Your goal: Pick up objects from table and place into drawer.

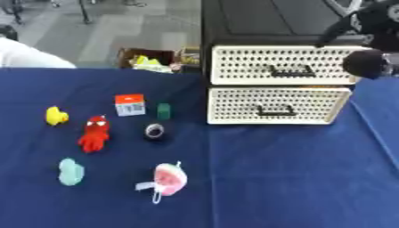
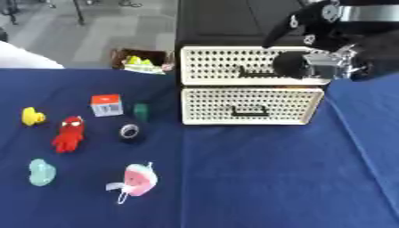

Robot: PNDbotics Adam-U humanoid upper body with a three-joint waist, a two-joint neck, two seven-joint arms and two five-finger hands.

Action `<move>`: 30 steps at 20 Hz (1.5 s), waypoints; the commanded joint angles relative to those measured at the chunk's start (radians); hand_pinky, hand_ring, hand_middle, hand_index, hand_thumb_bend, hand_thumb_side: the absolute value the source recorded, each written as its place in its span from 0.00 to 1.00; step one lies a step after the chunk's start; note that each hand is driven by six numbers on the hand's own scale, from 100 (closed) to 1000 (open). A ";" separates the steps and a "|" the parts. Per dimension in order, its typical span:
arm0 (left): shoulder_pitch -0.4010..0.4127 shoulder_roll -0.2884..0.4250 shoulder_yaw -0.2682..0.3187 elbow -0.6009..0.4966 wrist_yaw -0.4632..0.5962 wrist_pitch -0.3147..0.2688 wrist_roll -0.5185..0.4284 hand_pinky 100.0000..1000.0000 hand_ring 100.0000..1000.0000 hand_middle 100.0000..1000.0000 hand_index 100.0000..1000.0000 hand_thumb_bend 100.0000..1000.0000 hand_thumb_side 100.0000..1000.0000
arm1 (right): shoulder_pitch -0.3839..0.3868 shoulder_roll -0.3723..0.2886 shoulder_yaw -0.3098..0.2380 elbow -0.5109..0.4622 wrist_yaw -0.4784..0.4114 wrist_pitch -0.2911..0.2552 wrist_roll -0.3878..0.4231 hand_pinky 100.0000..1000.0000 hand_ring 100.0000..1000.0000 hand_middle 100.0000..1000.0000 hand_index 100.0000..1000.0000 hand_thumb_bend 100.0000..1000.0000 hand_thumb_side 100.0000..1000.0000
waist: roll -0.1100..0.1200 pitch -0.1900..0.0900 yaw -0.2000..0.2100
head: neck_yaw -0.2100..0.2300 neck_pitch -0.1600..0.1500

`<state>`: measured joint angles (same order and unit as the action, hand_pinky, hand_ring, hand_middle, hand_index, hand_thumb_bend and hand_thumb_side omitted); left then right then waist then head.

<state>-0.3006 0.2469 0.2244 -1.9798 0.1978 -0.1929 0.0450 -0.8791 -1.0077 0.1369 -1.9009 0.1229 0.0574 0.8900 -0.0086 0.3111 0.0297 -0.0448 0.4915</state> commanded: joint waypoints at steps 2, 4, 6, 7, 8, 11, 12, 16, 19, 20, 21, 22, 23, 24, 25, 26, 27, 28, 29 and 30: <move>-0.004 0.033 0.000 -0.020 0.001 0.004 -0.003 0.45 0.50 0.52 0.61 0.03 0.96 | -0.010 -0.061 0.023 0.024 -0.037 0.017 0.017 0.00 0.00 0.00 0.87 0.24 1.00 | -0.003 -0.023 -0.002 | 0.004 -0.008; -0.004 0.035 -0.001 -0.020 0.001 0.004 -0.005 0.45 0.50 0.52 0.60 0.03 0.96 | -0.013 -0.070 0.045 0.035 -0.034 0.029 0.017 0.00 0.00 0.00 0.86 0.24 1.00 | -0.004 -0.023 -0.001 | 0.004 -0.009; -0.003 0.036 -0.003 -0.020 0.000 0.004 -0.007 0.45 0.50 0.52 0.60 0.03 0.96 | -0.024 -0.073 0.068 0.051 -0.027 0.039 0.017 0.00 0.00 0.00 0.86 0.22 1.00 | -0.005 -0.022 0.001 | 0.004 -0.010; -0.002 0.035 -0.004 -0.020 0.000 0.005 -0.008 0.45 0.50 0.52 0.60 0.03 0.96 | -0.033 -0.071 0.078 0.061 -0.022 0.044 0.017 0.00 0.00 0.00 0.85 0.19 1.00 | -0.006 -0.022 0.002 | 0.004 -0.011; -0.002 0.035 -0.004 -0.020 -0.001 0.005 -0.009 0.45 0.50 0.52 0.60 0.03 0.96 | -0.042 -0.068 0.087 0.072 -0.016 0.048 0.017 0.00 0.00 0.00 0.85 0.12 1.00 | -0.007 -0.022 0.002 | 0.004 -0.012; -0.002 0.034 -0.006 -0.020 -0.002 0.008 -0.012 0.45 0.50 0.52 0.60 0.02 0.96 | -0.075 -0.049 0.119 0.119 0.004 0.073 0.017 0.00 0.00 0.00 0.84 0.04 1.00 | -0.007 -0.020 0.002 | 0.004 -0.014; -0.002 0.034 -0.006 -0.020 -0.002 0.008 -0.013 0.45 0.50 0.52 0.60 0.02 0.96 | -0.087 -0.041 0.133 0.137 0.010 0.081 0.017 0.00 0.00 0.00 0.84 0.04 1.00 | -0.007 -0.019 0.001 | 0.003 -0.014; -0.002 0.035 -0.007 -0.020 -0.003 0.008 -0.016 0.45 0.50 0.52 0.60 0.02 0.96 | -0.140 -0.002 0.193 0.220 0.037 0.091 0.017 0.00 0.00 0.00 0.84 0.06 1.00 | -0.008 -0.017 0.005 | 0.000 -0.012; -0.001 0.034 -0.006 -0.020 -0.004 0.009 -0.017 0.45 0.50 0.52 0.60 0.03 0.97 | -0.182 0.029 0.219 0.280 0.059 0.082 0.017 0.00 0.00 0.00 0.84 0.05 1.00 | -0.010 -0.015 0.008 | 0.000 -0.013; -0.001 0.034 -0.006 -0.020 -0.004 0.010 -0.017 0.45 0.50 0.52 0.60 0.02 0.97 | -0.195 0.039 0.223 0.298 0.067 0.078 0.017 0.00 0.00 0.00 0.84 0.06 1.00 | -0.010 -0.014 0.008 | 0.000 -0.014; -0.001 0.034 -0.006 -0.020 -0.005 0.010 -0.018 0.45 0.50 0.52 0.60 0.02 0.97 | -0.209 0.050 0.226 0.317 0.074 0.076 0.017 0.00 0.00 0.00 0.84 0.06 1.00 | -0.010 -0.013 0.008 | 0.000 -0.014; -0.001 0.034 -0.006 -0.020 -0.005 0.010 -0.018 0.45 0.50 0.52 0.60 0.02 0.97 | -0.222 0.061 0.229 0.336 0.080 0.073 0.017 0.00 0.00 0.00 0.85 0.06 1.00 | -0.009 -0.013 0.008 | 0.000 -0.014; -0.001 0.033 -0.006 -0.020 -0.005 0.010 -0.018 0.45 0.50 0.52 0.60 0.02 0.97 | -0.234 0.072 0.233 0.355 0.087 0.070 0.017 0.00 0.00 0.00 0.85 0.07 1.00 | -0.009 -0.012 0.008 | -0.001 -0.014; -0.002 0.033 -0.006 -0.020 -0.005 0.010 -0.018 0.45 0.50 0.52 0.60 0.02 0.97 | -0.244 0.082 0.238 0.372 0.094 0.067 0.017 0.00 0.00 0.00 0.85 0.07 1.00 | -0.009 -0.011 0.008 | -0.002 -0.014; -0.001 0.032 -0.007 -0.020 -0.005 0.010 -0.019 0.45 0.50 0.52 0.60 0.03 0.97 | -0.252 0.091 0.244 0.389 0.101 0.065 0.017 0.00 0.00 0.00 0.85 0.08 1.00 | -0.009 -0.010 0.008 | -0.003 -0.014; -0.001 0.032 -0.007 -0.020 -0.006 0.011 -0.021 0.45 0.50 0.52 0.60 0.03 0.97 | -0.258 0.099 0.250 0.405 0.109 0.062 0.017 0.00 0.00 0.00 0.86 0.08 1.00 | -0.009 -0.009 0.008 | -0.004 -0.014; -0.001 0.031 -0.007 -0.020 -0.007 0.011 -0.021 0.45 0.50 0.52 0.60 0.03 0.97 | -0.262 0.105 0.258 0.422 0.121 0.059 0.017 0.00 0.00 0.00 0.86 0.06 1.00 | -0.009 -0.008 0.008 | -0.005 -0.014; -0.002 0.030 -0.006 -0.020 -0.008 0.012 -0.022 0.45 0.50 0.52 0.60 0.02 0.97 | -0.265 0.110 0.263 0.437 0.133 0.055 0.017 0.00 0.00 0.00 0.86 0.15 1.00 | -0.009 -0.007 0.008 | -0.006 -0.015; -0.002 0.030 -0.006 -0.020 -0.008 0.012 -0.022 0.45 0.50 0.52 0.60 0.02 0.97 | -0.266 0.114 0.266 0.452 0.144 0.049 0.017 0.00 0.00 0.00 0.87 0.20 1.00 | -0.009 -0.006 0.009 | -0.007 -0.015; -0.002 0.030 -0.006 -0.020 -0.008 0.012 -0.022 0.45 0.50 0.52 0.60 0.02 0.97 | -0.268 0.118 0.268 0.466 0.155 0.042 0.017 0.00 0.00 0.00 0.87 0.20 1.00 | -0.009 -0.005 0.010 | -0.007 -0.016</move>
<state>-0.2978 0.2556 0.2177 -1.9798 0.1935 -0.1801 0.0257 -1.1248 -0.8766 0.4105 -1.4502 0.2584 0.1068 0.9077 -0.0185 0.3226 0.0388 -0.0486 0.4863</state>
